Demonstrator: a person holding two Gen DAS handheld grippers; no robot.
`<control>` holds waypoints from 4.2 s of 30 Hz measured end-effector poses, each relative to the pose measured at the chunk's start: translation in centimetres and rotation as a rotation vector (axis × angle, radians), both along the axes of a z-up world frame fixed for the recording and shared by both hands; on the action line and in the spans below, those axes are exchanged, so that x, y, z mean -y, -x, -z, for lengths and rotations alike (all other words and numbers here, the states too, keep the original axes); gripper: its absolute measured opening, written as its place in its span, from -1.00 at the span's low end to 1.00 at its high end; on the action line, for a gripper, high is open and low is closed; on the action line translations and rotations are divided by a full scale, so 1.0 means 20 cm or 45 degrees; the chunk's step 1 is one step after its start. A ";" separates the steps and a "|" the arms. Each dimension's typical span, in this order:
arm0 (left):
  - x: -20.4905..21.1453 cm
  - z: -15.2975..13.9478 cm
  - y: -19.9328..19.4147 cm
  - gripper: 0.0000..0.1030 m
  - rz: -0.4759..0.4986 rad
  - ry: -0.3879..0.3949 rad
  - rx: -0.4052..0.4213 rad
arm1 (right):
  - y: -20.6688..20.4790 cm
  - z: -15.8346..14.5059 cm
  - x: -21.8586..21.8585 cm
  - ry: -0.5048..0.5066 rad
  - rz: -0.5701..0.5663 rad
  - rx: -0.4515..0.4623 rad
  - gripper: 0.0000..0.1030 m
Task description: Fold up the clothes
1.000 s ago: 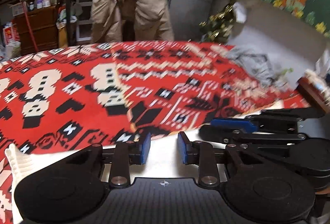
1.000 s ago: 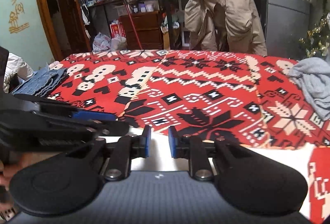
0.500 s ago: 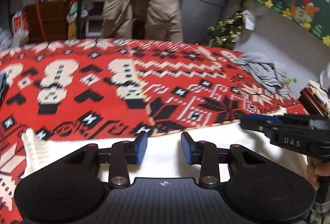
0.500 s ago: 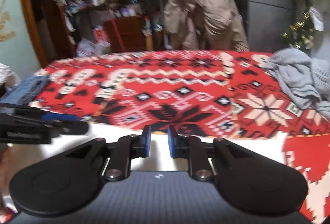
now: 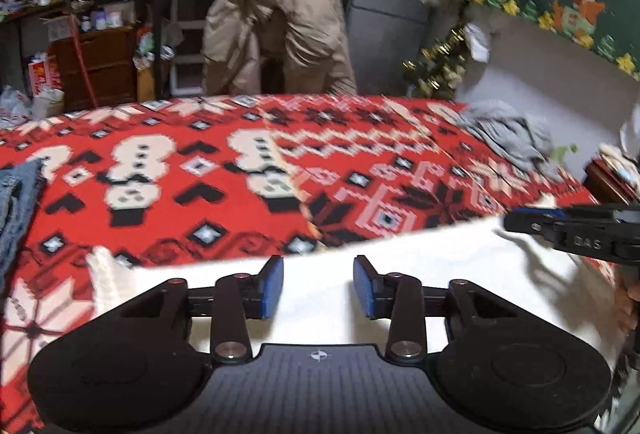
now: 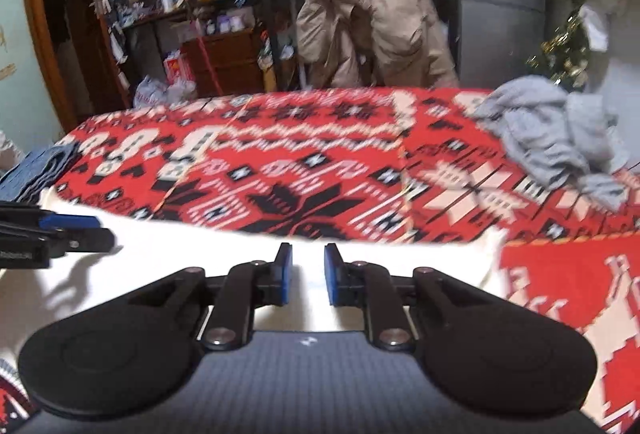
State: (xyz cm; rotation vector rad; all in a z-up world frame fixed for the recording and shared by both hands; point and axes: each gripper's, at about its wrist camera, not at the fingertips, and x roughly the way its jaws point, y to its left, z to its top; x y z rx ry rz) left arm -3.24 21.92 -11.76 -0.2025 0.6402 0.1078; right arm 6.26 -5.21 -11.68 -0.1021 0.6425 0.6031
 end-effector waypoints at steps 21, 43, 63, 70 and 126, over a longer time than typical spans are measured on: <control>-0.25 -0.03 0.06 -0.61 -0.151 0.015 -0.010 | -0.12 -0.04 0.16 -0.026 0.103 0.032 -0.84; -0.04 -0.05 0.32 -0.85 0.154 0.054 -0.035 | 0.29 0.00 0.25 0.044 -0.145 -0.011 -0.80; 0.25 0.00 0.68 -0.65 0.320 -0.213 -0.049 | 0.74 -0.01 0.26 0.097 -0.280 0.036 -0.62; 0.23 0.03 0.79 -0.63 0.280 -0.192 -0.067 | 0.82 0.02 0.32 0.088 -0.289 0.053 -0.56; 0.23 0.02 0.71 -0.81 0.218 -0.170 -0.044 | 0.73 -0.03 0.31 0.024 -0.177 -0.032 -0.85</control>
